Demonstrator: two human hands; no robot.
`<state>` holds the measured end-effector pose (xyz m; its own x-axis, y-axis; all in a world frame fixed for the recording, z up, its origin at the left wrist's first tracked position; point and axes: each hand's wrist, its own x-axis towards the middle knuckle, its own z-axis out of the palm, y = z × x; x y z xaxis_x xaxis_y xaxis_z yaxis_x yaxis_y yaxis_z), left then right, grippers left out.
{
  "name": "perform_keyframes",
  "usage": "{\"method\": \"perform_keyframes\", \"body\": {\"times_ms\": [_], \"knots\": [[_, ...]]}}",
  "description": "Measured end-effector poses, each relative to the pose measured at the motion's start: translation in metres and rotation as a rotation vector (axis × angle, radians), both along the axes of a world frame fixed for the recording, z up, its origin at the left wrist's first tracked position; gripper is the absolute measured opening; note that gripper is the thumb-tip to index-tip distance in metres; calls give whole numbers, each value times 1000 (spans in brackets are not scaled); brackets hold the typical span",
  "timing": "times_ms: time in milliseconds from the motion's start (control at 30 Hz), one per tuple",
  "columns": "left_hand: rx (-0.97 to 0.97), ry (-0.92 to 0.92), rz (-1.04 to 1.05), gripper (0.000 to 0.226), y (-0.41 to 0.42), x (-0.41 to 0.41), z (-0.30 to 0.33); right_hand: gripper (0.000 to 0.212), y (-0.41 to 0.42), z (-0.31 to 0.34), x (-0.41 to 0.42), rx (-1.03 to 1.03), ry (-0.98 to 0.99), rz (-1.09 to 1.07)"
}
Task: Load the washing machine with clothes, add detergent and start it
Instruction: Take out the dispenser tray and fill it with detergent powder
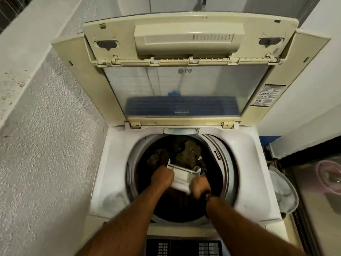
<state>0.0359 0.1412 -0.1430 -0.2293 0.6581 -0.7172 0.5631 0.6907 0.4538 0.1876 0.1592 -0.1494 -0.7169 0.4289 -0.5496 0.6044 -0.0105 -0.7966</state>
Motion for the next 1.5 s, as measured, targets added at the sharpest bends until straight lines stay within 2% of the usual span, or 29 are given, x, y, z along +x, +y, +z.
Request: {"method": "perform_keyframes", "body": {"times_ms": [33, 67, 100, 133, 167, 300, 433, 533, 633, 800, 1000, 1167, 1300, 1400, 1500], "knots": [[-12, -10, -29, 39, -13, -3, -7, 35, -10, -13, 4, 80, -3, -403], [-1, -39, -17, 37, -23, -6, -11, 32, -38, -11, -8, -102, -160, -661], [25, -89, 13, 36, -30, -8, -14, 31, -51, -7, -11, -147, -227, -898], [63, -152, 50, 34, -37, -10, -13, 33, -61, -15, -8, -171, -281, -1042], [105, -209, 96, 34, -41, -11, -9, 33, -53, -12, -9, -191, -204, -1144], [223, -372, 324, 31, -43, -13, 17, 24, -24, 33, -12, -159, -25, -1106], [233, -428, 431, 17, -45, -18, 37, 6, -35, 43, -17, -131, -41, -1188], [243, -351, 452, 17, -52, -25, 43, 24, -51, 51, -21, 22, -98, -1255], [252, -315, 490, 37, -58, -31, 40, 23, -62, 55, -23, 82, -17, -1277], [267, -405, 644, 53, -67, -41, 25, 26, -70, 65, -26, -1, 160, -1090], [316, -548, 850, 30, -93, -29, 91, 31, -65, 96, -20, -163, 346, -952], [459, -601, 999, 62, -115, -20, 111, 29, -61, 115, -22, -208, 398, -890], [575, -608, 1095, 56, -145, -14, 134, 29, -67, 133, -37, -201, 429, -800], [718, -516, 1046, 62, -164, -22, 144, 30, -73, 148, -58, -203, 441, -777], [856, -217, 891, 63, -178, -34, 159, 23, -80, 165, -82, -215, 435, -805]]}}
